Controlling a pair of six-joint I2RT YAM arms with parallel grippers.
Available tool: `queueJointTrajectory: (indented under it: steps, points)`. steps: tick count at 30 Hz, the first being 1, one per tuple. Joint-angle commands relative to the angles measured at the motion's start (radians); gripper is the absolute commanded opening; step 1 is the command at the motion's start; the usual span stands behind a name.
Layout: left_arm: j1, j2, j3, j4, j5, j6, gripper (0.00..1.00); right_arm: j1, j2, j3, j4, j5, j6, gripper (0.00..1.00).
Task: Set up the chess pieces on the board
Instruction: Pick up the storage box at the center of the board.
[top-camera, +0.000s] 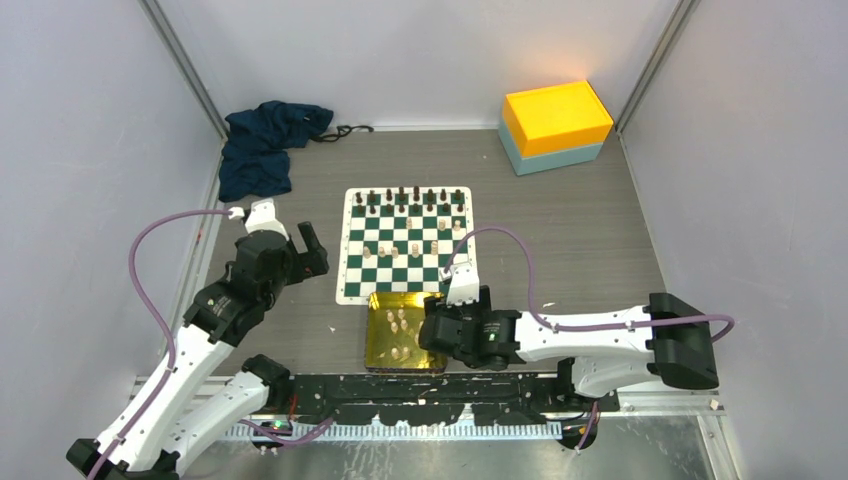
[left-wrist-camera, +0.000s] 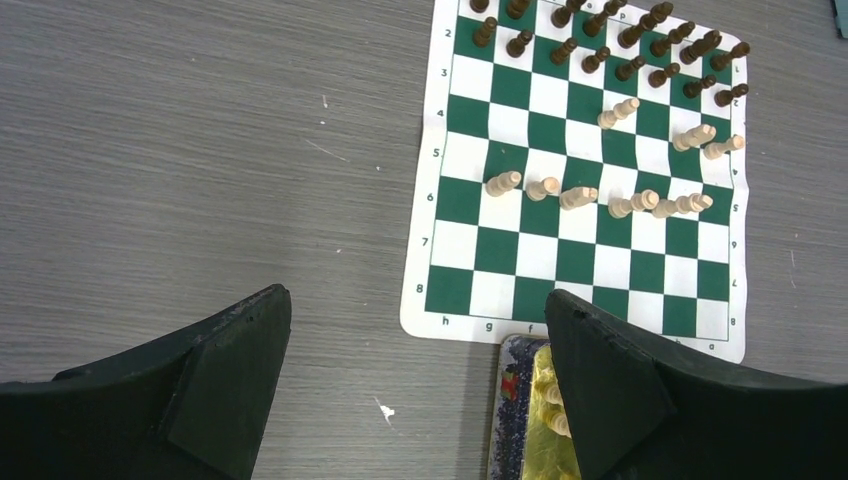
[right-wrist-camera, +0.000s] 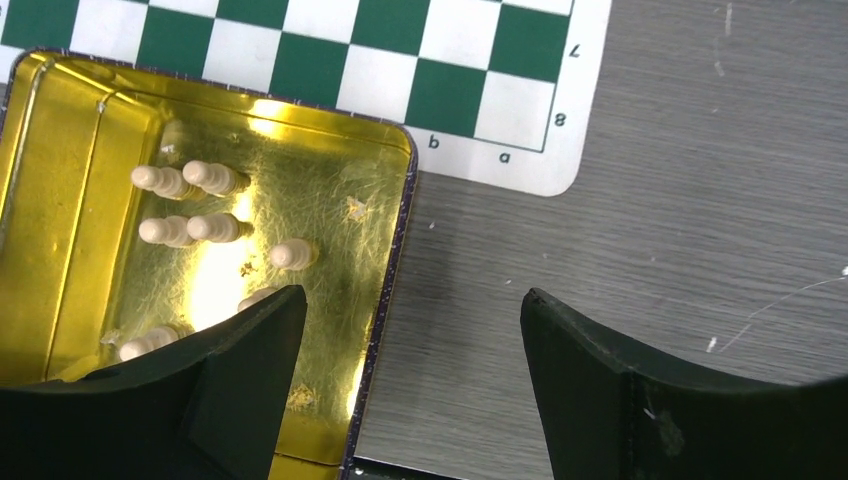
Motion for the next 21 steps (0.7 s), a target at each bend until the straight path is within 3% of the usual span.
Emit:
queueJointTrajectory:
  steps: [1,10,18,21]
  points:
    - [-0.005,-0.006,-0.004,0.031,0.013,-0.019,0.99,0.005,0.020,-0.022,0.117,-0.026,0.035,0.84]
    - [-0.007,0.003,-0.027,0.045,0.006,-0.040,0.99,-0.025,0.138,-0.074,0.278,-0.076,0.043,0.78]
    - [-0.010,0.013,-0.036,0.060,-0.006,-0.041,0.99,-0.086,0.180,-0.117,0.360,-0.129,0.037,0.58]
    - [-0.011,0.017,-0.039,0.062,-0.005,-0.043,0.99,-0.096,0.175,-0.120,0.359,-0.131,0.037,0.42]
